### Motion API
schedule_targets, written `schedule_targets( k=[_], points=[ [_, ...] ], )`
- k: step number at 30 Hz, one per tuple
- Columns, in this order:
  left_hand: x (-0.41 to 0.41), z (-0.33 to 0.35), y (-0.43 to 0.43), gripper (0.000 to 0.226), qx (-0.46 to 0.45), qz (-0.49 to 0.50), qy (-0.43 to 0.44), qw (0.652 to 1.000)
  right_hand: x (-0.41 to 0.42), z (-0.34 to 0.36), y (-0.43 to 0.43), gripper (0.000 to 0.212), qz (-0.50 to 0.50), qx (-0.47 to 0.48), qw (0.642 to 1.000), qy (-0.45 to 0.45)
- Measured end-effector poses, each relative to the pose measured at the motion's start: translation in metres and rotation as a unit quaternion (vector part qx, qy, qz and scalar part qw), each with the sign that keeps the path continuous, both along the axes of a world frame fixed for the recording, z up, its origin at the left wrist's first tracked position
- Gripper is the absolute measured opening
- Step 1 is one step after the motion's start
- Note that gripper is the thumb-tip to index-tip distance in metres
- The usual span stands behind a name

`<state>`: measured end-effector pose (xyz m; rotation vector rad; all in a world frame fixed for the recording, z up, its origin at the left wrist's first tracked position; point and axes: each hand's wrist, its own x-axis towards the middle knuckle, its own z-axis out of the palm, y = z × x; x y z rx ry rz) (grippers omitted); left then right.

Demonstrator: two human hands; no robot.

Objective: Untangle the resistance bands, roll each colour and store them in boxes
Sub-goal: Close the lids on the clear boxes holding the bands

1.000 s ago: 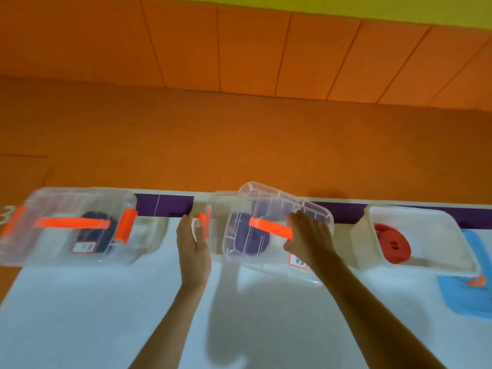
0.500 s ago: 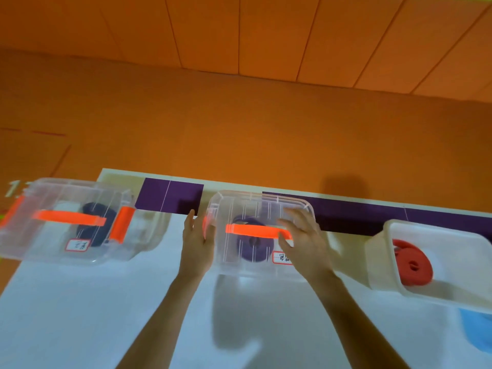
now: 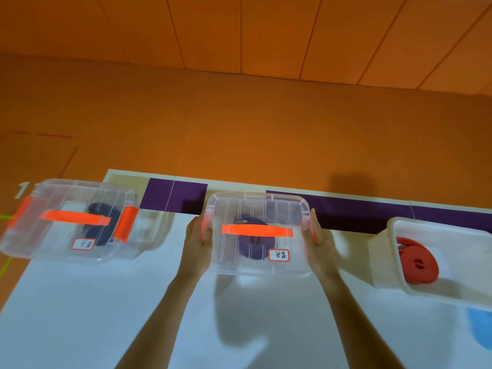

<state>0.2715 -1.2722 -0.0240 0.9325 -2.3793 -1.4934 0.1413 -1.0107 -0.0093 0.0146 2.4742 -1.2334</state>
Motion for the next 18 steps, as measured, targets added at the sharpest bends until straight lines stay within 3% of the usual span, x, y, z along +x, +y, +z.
schedule_targets(
  k=[2,4,5,7,10,18],
  points=[
    [0.000,-0.001,0.001,0.060,0.037,0.032,-0.006,0.999,0.005,-0.003,-0.003,0.069,-0.044,-0.040,0.998,-0.001],
    [0.001,-0.003,0.002,0.081,0.094,0.098,-0.044,0.990,0.009,-0.006,-0.007,0.080,-0.153,-0.105,0.981,-0.063],
    [0.003,-0.004,0.002,0.085,0.110,0.114,-0.049,0.986,0.011,-0.009,-0.008,0.077,-0.199,-0.122,0.969,-0.082],
    [0.006,-0.007,0.000,0.073,0.089,0.113,-0.021,0.989,0.013,-0.013,-0.009,0.069,-0.230,-0.079,0.970,-0.027],
    [0.007,-0.003,0.001,0.047,0.023,0.126,0.022,0.991,0.024,-0.004,-0.010,0.068,-0.206,0.009,0.973,0.106],
    [0.005,0.008,0.011,0.035,-0.147,0.116,0.046,0.981,0.025,0.001,-0.010,0.030,-0.070,0.135,0.963,0.223]
  ],
)
